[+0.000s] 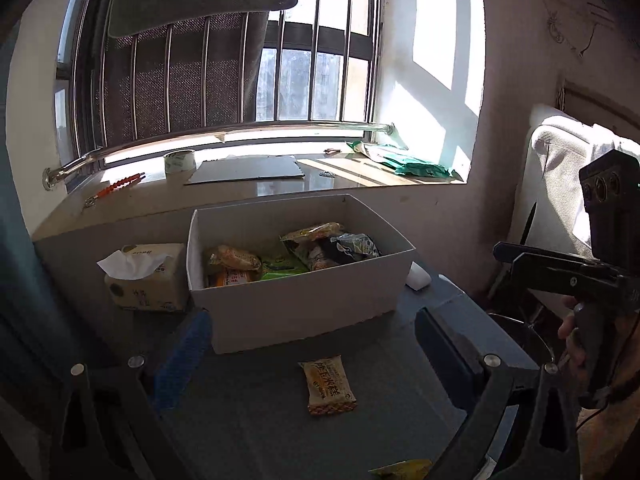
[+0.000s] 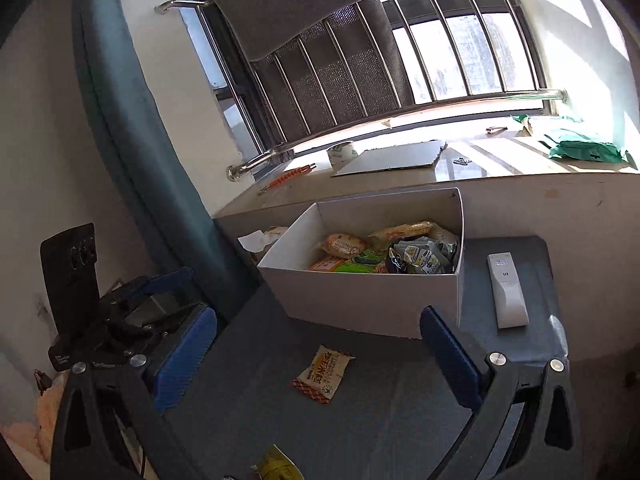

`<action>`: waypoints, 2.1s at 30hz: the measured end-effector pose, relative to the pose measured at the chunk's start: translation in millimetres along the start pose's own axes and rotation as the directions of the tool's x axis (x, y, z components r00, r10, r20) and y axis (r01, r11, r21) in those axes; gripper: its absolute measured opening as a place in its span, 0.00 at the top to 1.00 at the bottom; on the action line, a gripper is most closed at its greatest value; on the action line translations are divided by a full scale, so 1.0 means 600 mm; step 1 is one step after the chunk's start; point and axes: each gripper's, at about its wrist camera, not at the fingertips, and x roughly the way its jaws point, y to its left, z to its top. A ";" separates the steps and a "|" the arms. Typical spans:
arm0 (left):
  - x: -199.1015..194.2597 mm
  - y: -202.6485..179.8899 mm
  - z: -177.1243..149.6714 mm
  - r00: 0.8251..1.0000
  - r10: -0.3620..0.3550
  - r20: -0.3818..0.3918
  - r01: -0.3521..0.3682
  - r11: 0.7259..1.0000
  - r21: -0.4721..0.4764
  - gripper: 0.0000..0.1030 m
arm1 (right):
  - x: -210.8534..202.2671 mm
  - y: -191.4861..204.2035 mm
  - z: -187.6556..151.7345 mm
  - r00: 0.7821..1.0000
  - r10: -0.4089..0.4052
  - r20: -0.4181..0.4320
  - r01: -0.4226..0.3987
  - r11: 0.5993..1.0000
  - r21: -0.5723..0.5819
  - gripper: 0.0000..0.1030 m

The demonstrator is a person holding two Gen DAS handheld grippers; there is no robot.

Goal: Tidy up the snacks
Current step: 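Move both tools back from the box to the last snacks, then grasp the small yellow pouch with the right tool while the left tool grasps the cake pack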

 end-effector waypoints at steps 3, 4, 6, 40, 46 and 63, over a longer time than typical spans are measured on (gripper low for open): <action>-0.030 -0.022 -0.063 0.999 -0.033 -0.001 0.032 0.998 -0.044 0.00 | -0.025 0.007 -0.053 1.000 -0.005 0.014 0.005 0.999 0.032 0.00; -0.038 -0.027 -0.083 0.999 -0.037 -0.009 0.037 0.998 -0.054 0.00 | -0.033 0.007 -0.075 1.000 0.001 0.022 -0.003 0.999 0.051 0.00; -0.052 -0.030 -0.116 1.000 -0.016 -0.014 0.015 0.996 -0.083 0.00 | -0.040 0.009 -0.116 1.000 0.002 -0.001 -0.002 0.997 0.072 0.00; -0.058 0.047 -0.204 0.992 0.057 -0.110 -0.082 0.967 -0.242 0.00 | 0.140 0.096 -0.283 0.911 -0.088 -0.403 -0.008 0.973 -0.230 0.60; -0.003 0.024 -0.178 0.989 0.022 -0.148 -0.051 0.980 -0.191 0.00 | 0.078 0.054 -0.258 0.950 -0.054 -0.306 0.024 0.994 -0.103 0.60; 0.277 -0.028 -0.120 0.915 0.117 -0.386 -0.138 0.990 -0.028 0.00 | -0.050 -0.051 -0.244 0.988 -0.064 -0.142 0.085 0.985 0.150 0.60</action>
